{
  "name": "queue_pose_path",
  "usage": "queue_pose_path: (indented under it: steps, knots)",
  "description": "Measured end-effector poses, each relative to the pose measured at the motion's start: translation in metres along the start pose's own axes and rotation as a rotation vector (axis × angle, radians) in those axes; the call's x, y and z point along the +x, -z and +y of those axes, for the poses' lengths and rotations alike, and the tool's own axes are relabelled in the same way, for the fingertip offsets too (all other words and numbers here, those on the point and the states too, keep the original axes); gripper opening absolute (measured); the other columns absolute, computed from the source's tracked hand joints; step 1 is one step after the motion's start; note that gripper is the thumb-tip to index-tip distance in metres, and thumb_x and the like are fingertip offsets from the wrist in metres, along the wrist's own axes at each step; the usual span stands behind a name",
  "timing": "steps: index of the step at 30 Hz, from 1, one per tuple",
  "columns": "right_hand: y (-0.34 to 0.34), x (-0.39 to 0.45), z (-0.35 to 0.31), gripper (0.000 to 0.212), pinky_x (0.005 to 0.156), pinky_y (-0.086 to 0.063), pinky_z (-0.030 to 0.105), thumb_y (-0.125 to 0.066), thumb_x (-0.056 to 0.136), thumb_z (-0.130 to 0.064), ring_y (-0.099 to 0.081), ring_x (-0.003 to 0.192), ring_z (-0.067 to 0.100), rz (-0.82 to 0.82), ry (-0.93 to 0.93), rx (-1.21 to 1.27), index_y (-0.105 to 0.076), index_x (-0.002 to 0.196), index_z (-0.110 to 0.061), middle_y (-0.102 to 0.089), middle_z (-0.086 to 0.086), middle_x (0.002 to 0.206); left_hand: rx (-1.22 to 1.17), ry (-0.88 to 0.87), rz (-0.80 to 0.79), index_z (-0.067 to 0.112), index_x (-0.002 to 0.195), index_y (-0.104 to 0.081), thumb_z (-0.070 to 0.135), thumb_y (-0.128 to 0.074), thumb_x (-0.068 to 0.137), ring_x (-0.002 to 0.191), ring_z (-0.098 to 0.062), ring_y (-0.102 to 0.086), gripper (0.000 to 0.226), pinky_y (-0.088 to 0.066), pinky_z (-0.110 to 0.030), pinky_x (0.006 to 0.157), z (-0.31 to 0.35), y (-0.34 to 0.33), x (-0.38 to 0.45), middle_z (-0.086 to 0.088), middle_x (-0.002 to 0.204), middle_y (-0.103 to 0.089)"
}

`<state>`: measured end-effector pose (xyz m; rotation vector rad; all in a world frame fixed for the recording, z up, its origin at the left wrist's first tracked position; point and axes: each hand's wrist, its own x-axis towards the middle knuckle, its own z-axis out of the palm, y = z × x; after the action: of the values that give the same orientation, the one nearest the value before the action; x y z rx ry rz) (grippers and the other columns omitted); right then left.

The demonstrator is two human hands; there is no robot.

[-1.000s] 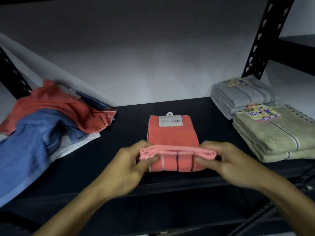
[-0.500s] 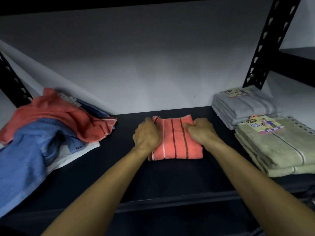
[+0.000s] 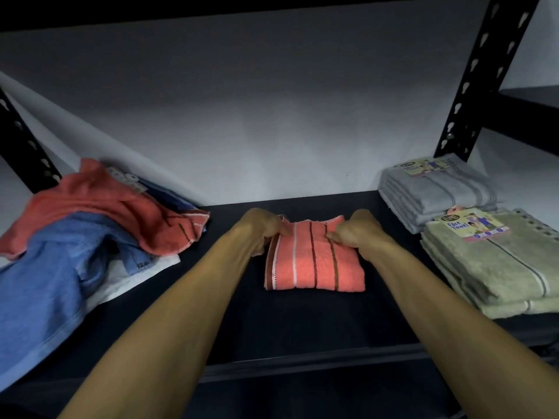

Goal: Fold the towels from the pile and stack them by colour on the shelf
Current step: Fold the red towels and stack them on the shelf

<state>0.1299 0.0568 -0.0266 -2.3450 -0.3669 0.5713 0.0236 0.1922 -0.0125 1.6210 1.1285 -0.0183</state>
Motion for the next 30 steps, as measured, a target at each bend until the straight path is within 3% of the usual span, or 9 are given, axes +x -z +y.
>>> queue_pose_path:
  steps: [3,6,10,13,17,20,23,26,30]
  knots:
    - [0.002,0.002,0.003,0.039,0.073,-0.057,0.035,-0.077,0.081,-0.015,-0.065,0.087,0.024,-0.041,-0.015,0.191,-0.061,0.112,0.002,-0.066,0.015,0.103,-0.062,0.037,-0.065,0.007,0.112,-0.064,0.008,-0.071,0.088,0.094,-0.019,-0.062,0.026,-0.051,-0.027,0.072,-0.002,0.005,0.000,-0.008,0.098,-0.066]
    - [0.011,-0.004,0.005,0.015,0.057,-0.052,0.028,-0.073,0.084,-0.009,-0.065,0.074,0.016,-0.016,0.107,0.415,-0.065,0.097,-0.005,-0.068,0.010,0.092,-0.195,-0.058,-0.129,0.009,0.099,-0.066,0.002,-0.068,0.088,0.080,-0.015,-0.068,0.013,-0.055,-0.026,0.056,-0.006,0.016,-0.007,-0.005,0.090,-0.072]
    - [0.028,-0.008,0.004,0.023,0.077,-0.054,0.030,-0.069,0.084,-0.004,-0.064,0.089,0.014,0.147,0.473,0.499,-0.059,0.095,-0.022,-0.067,0.001,0.101,-0.314,-0.448,-0.019,0.008,0.095,-0.065,-0.008,-0.068,0.084,0.086,-0.019,-0.072,0.020,-0.058,-0.026,0.065,0.002,0.027,-0.022,-0.005,0.091,-0.075]
    - [0.038,-0.011,0.009,0.037,0.076,-0.049,0.019,-0.070,0.080,0.006,-0.060,0.090,0.012,0.332,0.780,0.434,-0.057,0.090,-0.028,-0.059,-0.002,0.103,-0.068,-0.815,0.194,0.021,0.088,-0.058,-0.011,-0.066,0.084,0.076,-0.005,-0.062,0.033,-0.049,-0.011,0.062,0.002,0.027,-0.038,0.005,0.088,-0.066]
    - [0.028,-0.023,0.034,0.044,0.071,-0.047,0.014,-0.072,0.076,0.012,-0.059,0.079,0.000,0.283,0.911,0.538,-0.058,0.083,-0.029,-0.064,-0.010,0.088,0.179,-1.131,0.306,0.033,0.091,-0.050,-0.005,-0.065,0.086,0.086,-0.008,-0.061,0.041,-0.043,-0.010,0.069,-0.029,0.023,-0.037,0.004,0.099,-0.059]
    - [0.011,-0.023,0.069,0.049,0.066,-0.046,0.024,-0.069,0.070,0.019,-0.058,0.081,0.013,0.284,0.935,0.374,-0.057,0.079,-0.028,-0.062,-0.001,0.088,0.397,-1.319,0.341,0.024,0.099,-0.053,-0.003,-0.071,0.080,0.096,-0.009,-0.056,0.038,-0.047,-0.022,0.079,-0.068,0.020,-0.029,0.005,0.106,-0.054]
    - [0.005,-0.033,0.097,0.047,0.060,-0.045,0.034,-0.062,0.062,0.019,-0.053,0.084,0.016,0.282,1.085,0.072,-0.053,0.079,-0.024,-0.058,-0.007,0.088,0.644,-1.379,0.360,0.018,0.102,-0.056,0.006,-0.080,0.075,0.109,-0.017,-0.052,0.038,-0.048,-0.029,0.085,-0.104,0.016,-0.033,0.003,0.115,-0.054]
    - [0.008,-0.051,0.110,0.042,0.066,-0.046,0.030,-0.058,0.060,0.015,-0.054,0.094,0.013,0.220,1.220,-0.224,-0.051,0.081,-0.020,-0.056,-0.012,0.093,0.765,-1.416,0.284,0.015,0.099,-0.061,0.007,-0.080,0.076,0.118,-0.018,-0.052,0.031,-0.043,-0.033,0.101,-0.129,0.017,-0.041,0.001,0.121,-0.058]
    - [0.011,-0.060,0.114,0.043,0.069,-0.050,0.031,-0.053,0.063,0.012,-0.056,0.109,0.013,0.118,1.230,-0.408,-0.048,0.089,-0.022,-0.054,-0.013,0.106,0.824,-1.403,0.200,0.017,0.104,-0.061,0.000,-0.075,0.076,0.114,-0.010,-0.056,0.035,-0.037,-0.031,0.110,-0.137,0.021,-0.048,0.007,0.117,-0.062]
